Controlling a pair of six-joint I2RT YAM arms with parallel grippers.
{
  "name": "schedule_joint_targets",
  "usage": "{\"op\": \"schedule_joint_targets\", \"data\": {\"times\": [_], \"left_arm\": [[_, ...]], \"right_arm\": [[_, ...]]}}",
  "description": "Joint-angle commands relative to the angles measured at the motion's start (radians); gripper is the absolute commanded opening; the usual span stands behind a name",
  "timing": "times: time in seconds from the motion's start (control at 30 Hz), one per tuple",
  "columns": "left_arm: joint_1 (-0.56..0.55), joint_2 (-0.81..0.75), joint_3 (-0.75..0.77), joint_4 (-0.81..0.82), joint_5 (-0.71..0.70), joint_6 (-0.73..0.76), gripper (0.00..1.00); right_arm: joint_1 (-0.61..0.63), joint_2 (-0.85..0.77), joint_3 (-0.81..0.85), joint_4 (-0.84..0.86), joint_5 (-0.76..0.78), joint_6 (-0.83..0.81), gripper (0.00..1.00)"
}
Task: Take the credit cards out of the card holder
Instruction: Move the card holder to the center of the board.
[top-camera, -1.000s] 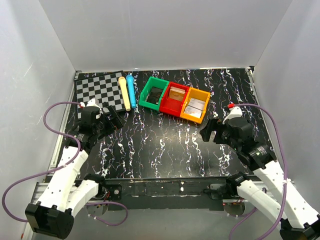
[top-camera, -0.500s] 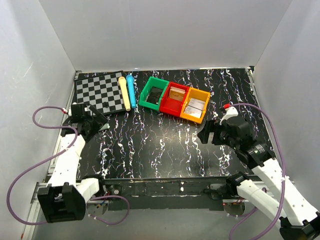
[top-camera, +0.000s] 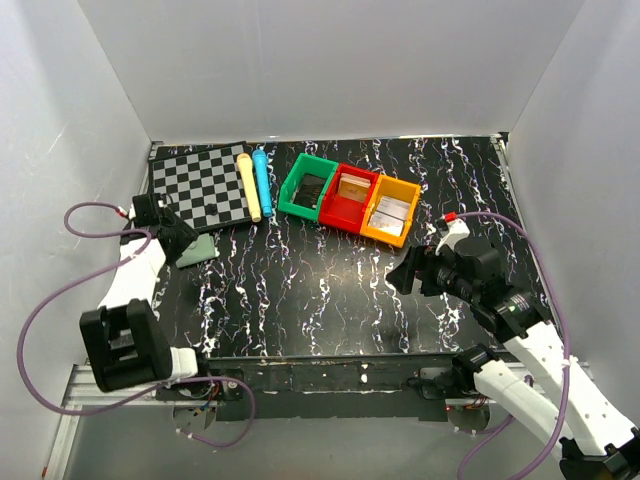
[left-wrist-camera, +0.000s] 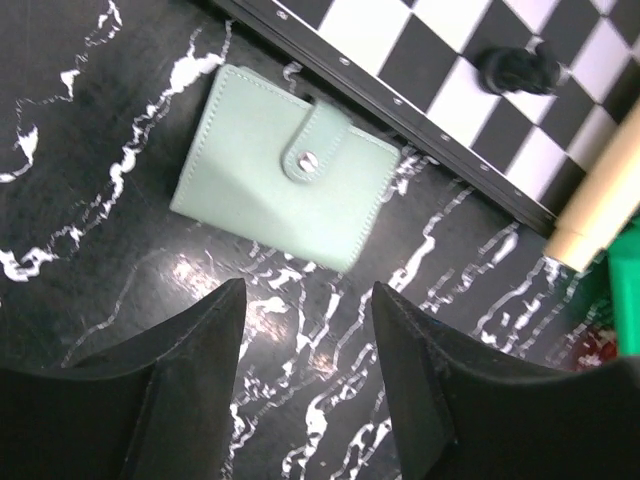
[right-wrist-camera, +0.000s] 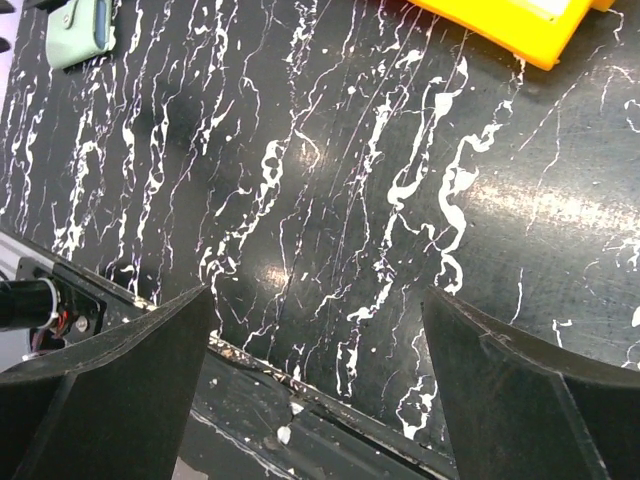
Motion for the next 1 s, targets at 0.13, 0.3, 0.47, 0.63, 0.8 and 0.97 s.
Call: {"op": "schedule_joint_targets", "data": {"times": [0.13,0.3,0.47,0.63,0.8,0.97], "left_arm": [[0.087,0.121,0.036,0.060,0.000,0.062,0.49],[0.089,0.187,0.058,0.093,-0.031,0.064,0.50],[0.089,0.256,0.080,0.114,-0.057,0.062,0.57],[0.089,0.309,0.080,0.127,-0.060,0.077,0.63],[0.070,0.340,0.082,0.131,-0.049,0.091,0.70],[0.031,0.346,0.054,0.130,-0.060,0.114,0.66]], "right_arm": [[0.002,-0.032,-0.007,0.043,-0.049,0.000,0.93],[0.002,-0.029,-0.023,0.059,-0.070,0.000,0.93],[0.002,-0.015,-0.014,0.056,-0.081,-0.006,0.93],[0.002,-0.016,-0.003,0.049,-0.073,-0.012,0.93],[0.002,-0.001,0.006,0.051,-0.079,-0.017,0.93],[0.002,0.008,0.006,0.054,-0.079,-0.017,0.93]]}}
